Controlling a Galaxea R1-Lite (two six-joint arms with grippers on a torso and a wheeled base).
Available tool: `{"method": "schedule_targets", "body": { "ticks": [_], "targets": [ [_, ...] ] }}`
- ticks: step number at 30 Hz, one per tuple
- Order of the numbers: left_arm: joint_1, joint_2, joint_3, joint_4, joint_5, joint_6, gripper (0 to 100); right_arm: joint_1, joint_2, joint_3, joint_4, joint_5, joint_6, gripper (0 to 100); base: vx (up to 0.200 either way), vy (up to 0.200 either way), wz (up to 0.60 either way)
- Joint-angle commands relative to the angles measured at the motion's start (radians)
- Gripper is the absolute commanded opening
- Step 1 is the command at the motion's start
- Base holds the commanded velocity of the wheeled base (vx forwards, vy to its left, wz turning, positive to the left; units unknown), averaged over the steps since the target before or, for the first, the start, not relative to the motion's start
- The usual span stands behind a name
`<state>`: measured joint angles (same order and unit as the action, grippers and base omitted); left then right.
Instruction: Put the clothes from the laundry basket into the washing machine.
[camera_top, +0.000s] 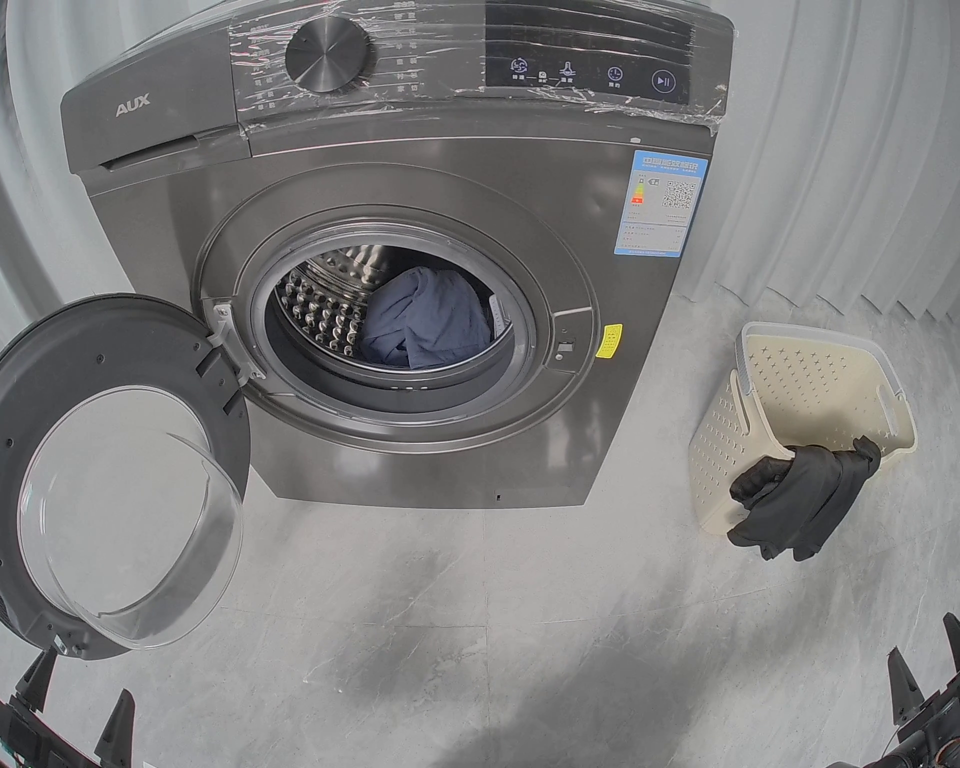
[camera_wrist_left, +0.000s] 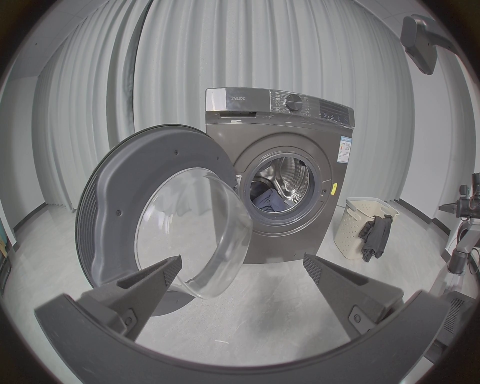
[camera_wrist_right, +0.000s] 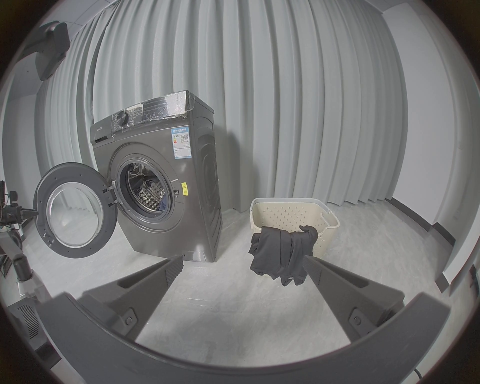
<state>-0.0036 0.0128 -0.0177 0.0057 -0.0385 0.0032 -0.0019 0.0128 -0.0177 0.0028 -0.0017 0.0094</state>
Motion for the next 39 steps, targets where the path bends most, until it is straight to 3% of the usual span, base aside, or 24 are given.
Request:
{"method": "schedule_targets", "body": {
  "ticks": [1,15,39],
  "targets": [
    [0.001,-0.011,0.016,0.0,0.0,0.0,100,0.0,-0.011,0.018,0.0,0.0,0.0,100,0.0,-0.2,0.0],
    [0.001,-0.011,0.016,0.0,0.0,-0.002,100,0.0,-0.011,0.018,0.0,0.0,0.0,100,0.0,-0.029,0.0],
    [-0.001,-0.011,0.016,0.0,0.0,-0.002,100,0.0,-0.011,0.018,0.0,0.0,0.0,100,0.0,-0.2,0.0]
  ]
}}
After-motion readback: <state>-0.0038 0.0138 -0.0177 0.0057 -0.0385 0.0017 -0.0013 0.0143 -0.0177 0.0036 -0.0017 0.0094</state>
